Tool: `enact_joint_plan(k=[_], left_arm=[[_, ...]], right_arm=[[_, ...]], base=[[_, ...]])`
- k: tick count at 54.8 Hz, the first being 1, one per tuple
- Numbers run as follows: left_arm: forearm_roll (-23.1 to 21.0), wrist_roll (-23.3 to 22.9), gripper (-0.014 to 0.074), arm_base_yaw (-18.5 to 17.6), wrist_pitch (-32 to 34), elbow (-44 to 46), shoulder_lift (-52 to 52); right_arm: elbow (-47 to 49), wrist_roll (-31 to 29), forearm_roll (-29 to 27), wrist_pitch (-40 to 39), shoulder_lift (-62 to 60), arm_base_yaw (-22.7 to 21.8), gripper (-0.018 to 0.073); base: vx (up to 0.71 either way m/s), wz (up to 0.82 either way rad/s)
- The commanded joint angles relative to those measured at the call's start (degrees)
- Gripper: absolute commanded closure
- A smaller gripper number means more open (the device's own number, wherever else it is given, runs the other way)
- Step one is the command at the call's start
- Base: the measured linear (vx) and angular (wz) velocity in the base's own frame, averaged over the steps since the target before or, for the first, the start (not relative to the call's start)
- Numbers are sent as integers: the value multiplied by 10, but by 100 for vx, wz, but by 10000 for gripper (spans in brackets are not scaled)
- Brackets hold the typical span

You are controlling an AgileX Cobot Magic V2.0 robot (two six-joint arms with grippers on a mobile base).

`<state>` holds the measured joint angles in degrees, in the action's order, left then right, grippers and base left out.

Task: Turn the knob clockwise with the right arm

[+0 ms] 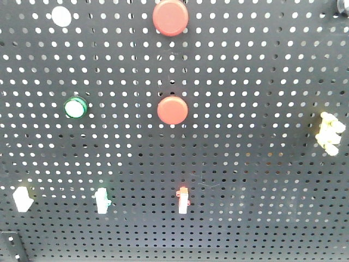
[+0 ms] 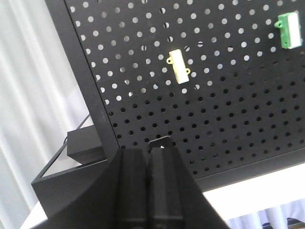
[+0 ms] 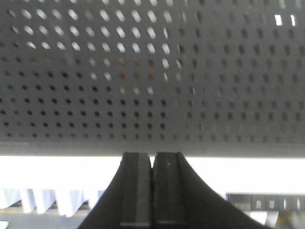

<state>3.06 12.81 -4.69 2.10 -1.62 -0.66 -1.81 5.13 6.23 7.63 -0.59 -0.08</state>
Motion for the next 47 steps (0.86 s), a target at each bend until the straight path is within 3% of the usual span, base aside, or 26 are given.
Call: enact_joint_plan(k=[1, 47], left_arm=[[-3, -2, 603, -4, 43, -19, -9], [-3, -2, 603, -4, 43, -19, -9]], right_arm=[[-4, 29, 23, -41, -7, -1, 566], [-4, 29, 17, -39, -7, -1, 566]], base=[[0, 0], [0, 0]])
